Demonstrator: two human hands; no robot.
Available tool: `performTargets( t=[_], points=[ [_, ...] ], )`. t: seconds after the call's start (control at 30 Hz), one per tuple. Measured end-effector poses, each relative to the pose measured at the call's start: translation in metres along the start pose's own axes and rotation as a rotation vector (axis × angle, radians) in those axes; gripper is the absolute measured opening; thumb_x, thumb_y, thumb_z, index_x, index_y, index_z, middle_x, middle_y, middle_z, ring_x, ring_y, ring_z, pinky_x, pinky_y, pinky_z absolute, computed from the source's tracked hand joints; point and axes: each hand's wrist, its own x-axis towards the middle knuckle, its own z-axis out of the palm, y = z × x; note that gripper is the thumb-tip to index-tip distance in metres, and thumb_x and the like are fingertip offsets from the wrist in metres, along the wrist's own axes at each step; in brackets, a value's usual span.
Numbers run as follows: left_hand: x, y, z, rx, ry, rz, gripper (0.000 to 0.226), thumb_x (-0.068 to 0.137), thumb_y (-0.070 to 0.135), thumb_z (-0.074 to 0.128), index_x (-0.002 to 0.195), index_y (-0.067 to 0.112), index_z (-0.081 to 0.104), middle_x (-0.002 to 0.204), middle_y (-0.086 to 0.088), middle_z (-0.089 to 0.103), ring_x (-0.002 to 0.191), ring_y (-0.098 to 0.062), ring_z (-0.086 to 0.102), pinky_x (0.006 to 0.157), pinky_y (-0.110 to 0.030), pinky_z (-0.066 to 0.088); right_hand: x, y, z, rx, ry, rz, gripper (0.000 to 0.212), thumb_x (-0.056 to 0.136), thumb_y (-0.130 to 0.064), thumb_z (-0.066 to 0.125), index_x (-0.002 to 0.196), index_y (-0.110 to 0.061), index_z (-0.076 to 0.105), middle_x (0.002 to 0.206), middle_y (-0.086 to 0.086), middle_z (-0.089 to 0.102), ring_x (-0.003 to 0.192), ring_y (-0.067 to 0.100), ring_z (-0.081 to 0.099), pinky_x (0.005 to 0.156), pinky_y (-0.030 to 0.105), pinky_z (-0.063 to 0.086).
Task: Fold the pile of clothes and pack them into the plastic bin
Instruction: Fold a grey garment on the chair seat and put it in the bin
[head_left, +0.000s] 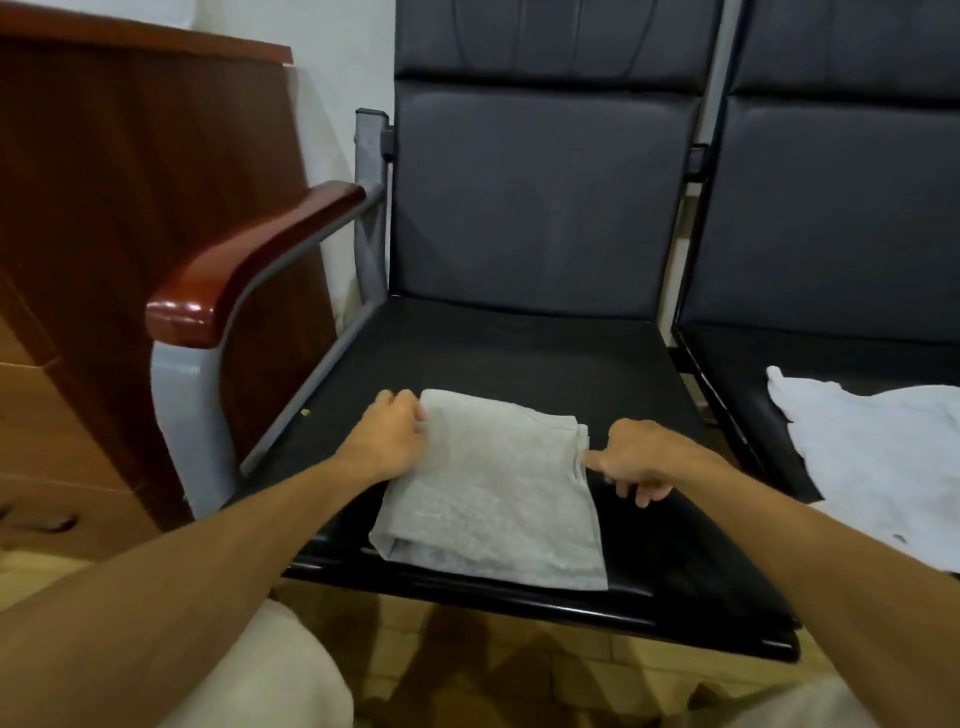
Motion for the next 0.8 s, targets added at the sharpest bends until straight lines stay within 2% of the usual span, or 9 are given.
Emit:
performTargets(
  t=[0.1, 0.2, 0.23, 0.3, 0.4, 0.47, 0.6, 0.7, 0.8],
  points=[
    [0.006, -0.005, -0.002, 0.224, -0.163, -0.212, 0.071, 0.089, 0.061, 0.048, 0.137, 0.009, 0.043, 0.144, -0.015, 0.037, 0.134, -0.033, 0.035, 0.108, -0.044, 0.030, 0.006, -0.010, 0.008, 0.084, -0.085, 0.016, 0.042, 0.090, -0.058, 0.052, 0.092, -0.016, 0.049, 0.094, 0.003, 0.063, 0.065, 0.014, 0.061, 0.050, 0.023, 0.045],
    [0.010, -0.006, 0.001, 0.200, -0.311, -0.202, 0.088, 0.075, 0.080, 0.049, 0.134, 0.014, 0.050, 0.142, -0.010, 0.044, 0.133, -0.032, 0.037, 0.110, -0.044, 0.031, 0.013, -0.021, 0.017, 0.133, -0.129, 0.000, 0.048, 0.084, -0.053, 0.065, 0.110, -0.015, 0.053, 0.107, 0.003, 0.059, 0.075, 0.014, 0.055, 0.057, 0.024, 0.044],
    [0.010, -0.006, 0.004, 0.096, -0.330, -0.180, 0.085, 0.073, 0.076, 0.057, 0.132, 0.016, 0.052, 0.138, -0.007, 0.050, 0.128, -0.029, 0.044, 0.107, -0.044, 0.036, 0.016, -0.023, 0.020, 0.139, -0.124, -0.004, 0.048, 0.084, -0.049, 0.068, 0.113, -0.014, 0.053, 0.110, 0.003, 0.057, 0.080, 0.015, 0.053, 0.061, 0.025, 0.044],
    [0.009, -0.003, 0.007, -0.124, -0.303, -0.125, 0.065, 0.077, 0.055, 0.068, 0.127, 0.016, 0.054, 0.126, -0.001, 0.057, 0.111, -0.021, 0.055, 0.096, -0.039, 0.047, 0.019, -0.025, 0.026, 0.188, -0.111, -0.014, 0.048, 0.084, -0.044, 0.069, 0.118, -0.013, 0.053, 0.112, 0.003, 0.056, 0.090, 0.018, 0.053, 0.065, 0.027, 0.043],
    [0.000, 0.011, 0.003, -0.346, -0.231, -0.106, 0.041, 0.090, 0.028, 0.057, 0.127, 0.014, 0.049, 0.115, 0.002, 0.055, 0.097, -0.016, 0.056, 0.075, -0.027, 0.047, 0.017, -0.024, 0.029, 0.373, -0.078, -0.046, 0.042, 0.088, -0.038, 0.065, 0.122, -0.016, 0.054, 0.119, 0.000, 0.058, 0.106, 0.020, 0.056, 0.084, 0.032, 0.048],
    [-0.003, 0.020, -0.001, -0.494, -0.222, -0.172, 0.039, 0.092, 0.020, 0.053, 0.129, 0.010, 0.046, 0.115, -0.002, 0.054, 0.095, -0.020, 0.056, 0.073, -0.030, 0.047, 0.012, -0.025, 0.027, 0.539, -0.043, -0.085, 0.034, 0.091, -0.034, 0.060, 0.120, -0.015, 0.056, 0.116, 0.001, 0.062, 0.104, 0.020, 0.061, 0.092, 0.038, 0.051],
    [-0.020, 0.031, -0.019, -0.780, -0.327, -0.314, 0.033, 0.091, 0.008, 0.059, 0.121, 0.002, 0.049, 0.099, -0.011, 0.057, 0.080, -0.023, 0.060, 0.060, -0.032, 0.051, -0.008, -0.036, 0.013, 0.725, 0.069, -0.148, 0.028, 0.095, -0.031, 0.057, 0.118, -0.016, 0.052, 0.114, 0.004, 0.061, 0.099, 0.020, 0.062, 0.083, 0.036, 0.054],
    [-0.036, 0.030, -0.050, -0.928, -0.280, -0.328, 0.033, 0.088, 0.013, 0.064, 0.115, 0.006, 0.046, 0.097, -0.013, 0.060, 0.077, -0.024, 0.061, 0.057, -0.033, 0.051, -0.033, -0.052, -0.002, 0.808, 0.121, -0.202, 0.023, 0.096, -0.025, 0.056, 0.117, -0.017, 0.055, 0.110, 0.005, 0.064, 0.094, 0.019, 0.063, 0.071, 0.032, 0.051],
    [-0.053, 0.016, -0.095, -1.042, -0.176, -0.313, 0.037, 0.087, 0.020, 0.066, 0.120, 0.011, 0.051, 0.104, -0.014, 0.064, 0.086, -0.028, 0.064, 0.064, -0.036, 0.053, -0.064, -0.082, -0.020, 0.897, 0.063, -0.343, 0.022, 0.095, -0.018, 0.058, 0.116, -0.021, 0.059, 0.108, 0.004, 0.068, 0.096, 0.020, 0.066, 0.078, 0.036, 0.054]
  ],
)
